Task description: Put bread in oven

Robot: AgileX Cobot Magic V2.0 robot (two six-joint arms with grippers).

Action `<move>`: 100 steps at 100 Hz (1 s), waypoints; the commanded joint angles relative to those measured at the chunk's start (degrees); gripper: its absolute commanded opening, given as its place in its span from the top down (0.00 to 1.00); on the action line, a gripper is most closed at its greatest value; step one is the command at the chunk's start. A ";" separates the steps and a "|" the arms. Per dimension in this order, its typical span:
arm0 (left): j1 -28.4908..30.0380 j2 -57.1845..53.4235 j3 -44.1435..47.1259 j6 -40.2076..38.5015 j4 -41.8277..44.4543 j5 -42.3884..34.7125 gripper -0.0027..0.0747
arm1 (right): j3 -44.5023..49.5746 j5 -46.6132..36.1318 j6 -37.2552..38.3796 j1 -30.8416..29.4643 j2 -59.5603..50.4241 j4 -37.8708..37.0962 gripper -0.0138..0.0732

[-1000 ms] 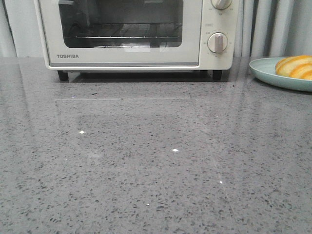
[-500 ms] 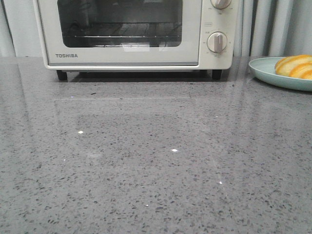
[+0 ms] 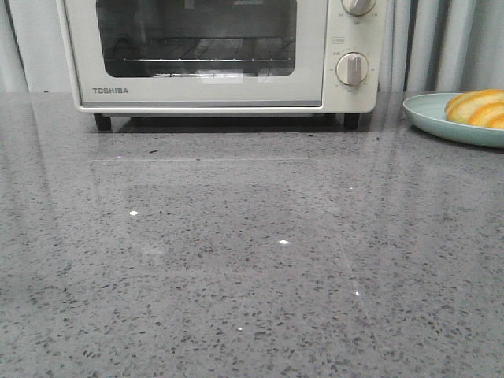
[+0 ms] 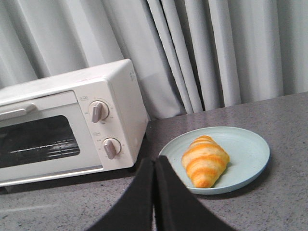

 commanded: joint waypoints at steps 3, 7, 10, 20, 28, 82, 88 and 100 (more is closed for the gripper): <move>-3.22 11.56 -10.21 5.55 -0.03 -2.71 0.99 | -4.74 -2.95 -0.09 0.10 5.04 -2.06 0.92; -4.35 14.76 -12.96 7.19 -0.03 -2.71 0.99 | -5.17 -2.95 -0.09 0.10 6.14 -2.06 0.92; -5.05 17.59 -15.75 8.04 -0.03 -2.71 0.99 | -5.40 -2.82 -0.09 0.10 6.70 -2.06 0.92; -6.60 24.78 -23.21 8.16 -0.03 -2.71 0.99 | -5.53 -2.69 -0.09 0.10 7.30 -2.06 0.92; -6.67 29.54 -28.60 8.16 -0.03 -2.71 0.99 | -5.53 -2.40 -0.09 0.10 7.30 -2.06 0.92; -6.67 51.49 -49.80 8.16 -0.03 -1.04 0.99 | -5.53 -0.77 -0.09 0.10 7.30 -2.06 0.92; -6.67 52.94 -50.61 8.16 -0.03 -1.04 0.99 | -5.53 -0.64 -0.09 0.10 7.30 -1.94 0.92; -6.67 54.88 -50.71 8.16 -0.03 -1.39 0.99 | -5.53 -0.52 -0.09 0.10 7.30 -1.85 0.92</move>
